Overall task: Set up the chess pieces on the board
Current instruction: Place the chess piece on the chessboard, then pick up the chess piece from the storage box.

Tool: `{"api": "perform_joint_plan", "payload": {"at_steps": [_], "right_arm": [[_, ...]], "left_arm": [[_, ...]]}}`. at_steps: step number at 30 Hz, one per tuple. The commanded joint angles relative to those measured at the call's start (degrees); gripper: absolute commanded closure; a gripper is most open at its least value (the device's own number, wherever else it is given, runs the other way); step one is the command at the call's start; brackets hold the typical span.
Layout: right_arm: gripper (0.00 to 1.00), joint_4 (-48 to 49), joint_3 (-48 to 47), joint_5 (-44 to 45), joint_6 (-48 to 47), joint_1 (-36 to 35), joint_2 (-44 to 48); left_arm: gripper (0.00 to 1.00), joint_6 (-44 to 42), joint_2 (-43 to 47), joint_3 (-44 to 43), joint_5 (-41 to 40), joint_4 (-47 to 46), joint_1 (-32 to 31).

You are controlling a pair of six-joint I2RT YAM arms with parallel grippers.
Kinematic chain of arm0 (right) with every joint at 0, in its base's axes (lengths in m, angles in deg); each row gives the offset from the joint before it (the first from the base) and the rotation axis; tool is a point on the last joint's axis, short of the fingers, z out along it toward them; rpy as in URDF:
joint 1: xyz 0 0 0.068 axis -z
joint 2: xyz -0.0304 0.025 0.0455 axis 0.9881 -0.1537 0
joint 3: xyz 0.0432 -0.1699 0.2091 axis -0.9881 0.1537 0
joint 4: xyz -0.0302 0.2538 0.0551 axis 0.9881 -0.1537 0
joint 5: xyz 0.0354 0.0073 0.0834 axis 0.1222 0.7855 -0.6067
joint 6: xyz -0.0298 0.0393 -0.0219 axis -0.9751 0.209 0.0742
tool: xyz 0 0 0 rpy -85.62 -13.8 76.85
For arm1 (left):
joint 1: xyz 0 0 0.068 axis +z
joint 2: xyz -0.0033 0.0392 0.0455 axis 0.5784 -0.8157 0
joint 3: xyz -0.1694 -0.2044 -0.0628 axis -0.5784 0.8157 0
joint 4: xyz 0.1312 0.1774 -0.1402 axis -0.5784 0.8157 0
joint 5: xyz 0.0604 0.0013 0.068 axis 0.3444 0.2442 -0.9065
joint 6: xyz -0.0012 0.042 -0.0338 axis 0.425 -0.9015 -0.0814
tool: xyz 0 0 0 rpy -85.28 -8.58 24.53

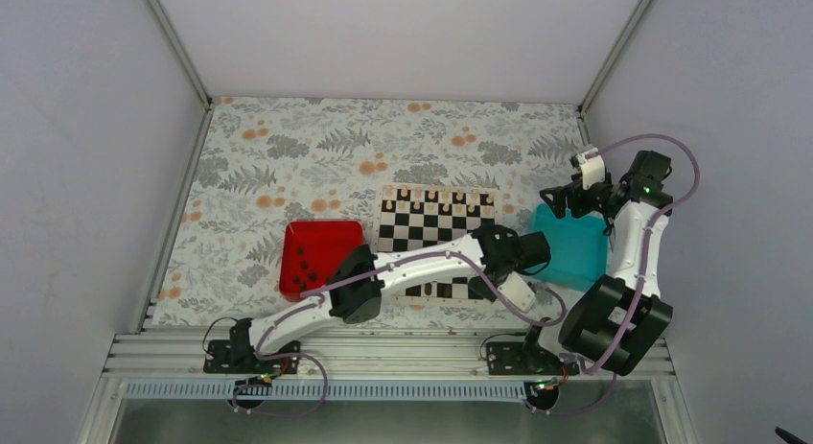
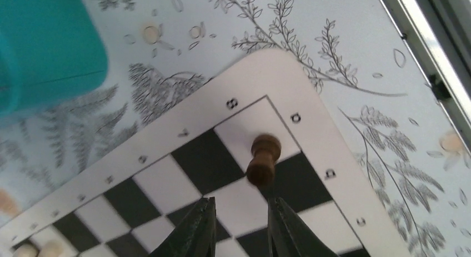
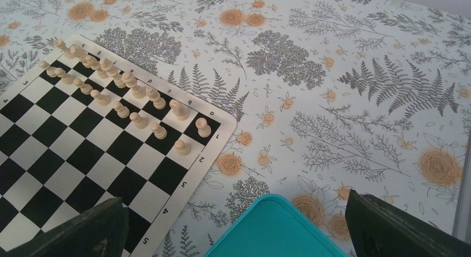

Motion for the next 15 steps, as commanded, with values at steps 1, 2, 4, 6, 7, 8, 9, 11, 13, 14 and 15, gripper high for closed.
{"api": "perform_joint_plan", "payload": {"at_steps": [1, 2, 4, 6, 7, 8, 9, 11, 13, 14, 15], "right_arm": [[0.00, -1.2, -1.3, -2.2, -0.9, 0.7, -0.2], [0.00, -1.5, -1.6, -2.5, -1.0, 0.8, -0.1], [0.00, -2.0, -2.1, -2.9, -1.0, 0.8, -0.2], [0.00, -2.6, -2.6, -3.3, -1.1, 0.8, -0.5], [0.00, -2.9, -2.9, -3.4, -1.2, 0.8, -0.6], [0.00, -3.0, -3.1, -3.5, -1.2, 0.8, -0.7], [0.00, -3.1, -3.2, -3.5, -1.2, 0.8, -0.7], [0.00, -3.1, -3.4, -3.7, -1.0, 0.8, -0.7], [0.00, -3.3, -4.0, -3.9, -0.8, 0.8, -1.0], [0.00, -3.5, -4.3, -4.0, -0.8, 0.8, -1.1], [0.00, -3.7, -4.7, -4.2, -0.7, 0.8, -1.4]], "left_arm": [[0.75, 2.2, 7.7, -0.5, -2.4, 4.3, -0.4], [0.75, 2.9, 9.0, 0.7, -2.8, 4.7, -0.2], [0.75, 4.1, 13.0, 5.3, -4.4, 4.7, 0.0], [0.74, 6.2, 16.7, 9.3, -5.3, 4.7, 0.6], [0.74, 7.4, 18.3, 10.9, -5.7, 4.8, 1.1], [0.73, 8.2, 20.5, 12.9, -6.1, 4.8, 1.6], [0.72, 9.0, 22.6, 15.1, -6.7, 4.7, 2.0], [0.69, 10.6, 27.3, 19.7, -8.4, 4.6, 3.1], [0.66, 12.4, 31.3, 23.1, -9.3, 4.7, 4.8], [0.65, 13.0, 33.4, 24.6, -9.5, 4.8, 6.6], [0.65, 13.3, 35.3, 25.9, -9.4, 4.9, 8.0]]}}
